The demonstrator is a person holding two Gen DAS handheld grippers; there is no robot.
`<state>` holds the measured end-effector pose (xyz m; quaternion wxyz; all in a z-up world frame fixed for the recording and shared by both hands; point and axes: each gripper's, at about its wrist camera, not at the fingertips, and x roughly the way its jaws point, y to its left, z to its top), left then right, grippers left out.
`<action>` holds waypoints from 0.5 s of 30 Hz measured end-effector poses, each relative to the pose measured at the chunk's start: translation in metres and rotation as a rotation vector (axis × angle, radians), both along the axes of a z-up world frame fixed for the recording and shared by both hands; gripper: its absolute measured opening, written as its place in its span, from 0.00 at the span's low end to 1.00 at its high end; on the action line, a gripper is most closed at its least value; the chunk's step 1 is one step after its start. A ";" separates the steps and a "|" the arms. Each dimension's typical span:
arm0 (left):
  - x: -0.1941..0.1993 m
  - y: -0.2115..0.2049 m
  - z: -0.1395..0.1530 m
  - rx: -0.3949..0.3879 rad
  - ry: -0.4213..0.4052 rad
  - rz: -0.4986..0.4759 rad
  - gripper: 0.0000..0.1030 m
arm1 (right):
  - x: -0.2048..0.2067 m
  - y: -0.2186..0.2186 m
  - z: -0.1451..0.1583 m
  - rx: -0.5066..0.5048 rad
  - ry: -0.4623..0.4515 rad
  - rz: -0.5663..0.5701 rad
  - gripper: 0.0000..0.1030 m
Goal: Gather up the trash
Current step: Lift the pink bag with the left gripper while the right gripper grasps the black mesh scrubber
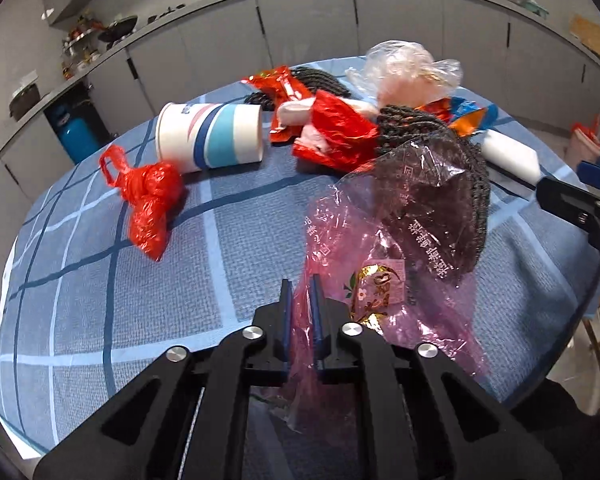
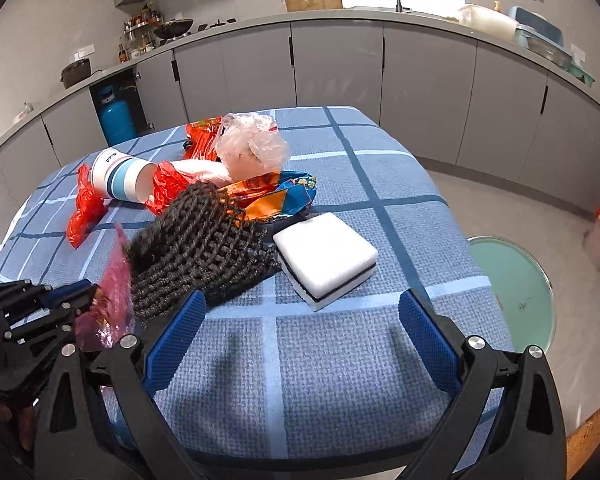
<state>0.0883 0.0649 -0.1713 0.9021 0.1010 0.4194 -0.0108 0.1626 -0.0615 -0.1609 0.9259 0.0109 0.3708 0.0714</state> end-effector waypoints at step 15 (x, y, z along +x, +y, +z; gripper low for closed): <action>-0.010 0.049 0.061 0.088 -0.207 0.179 0.03 | 0.012 0.028 0.017 0.027 -0.028 0.069 0.94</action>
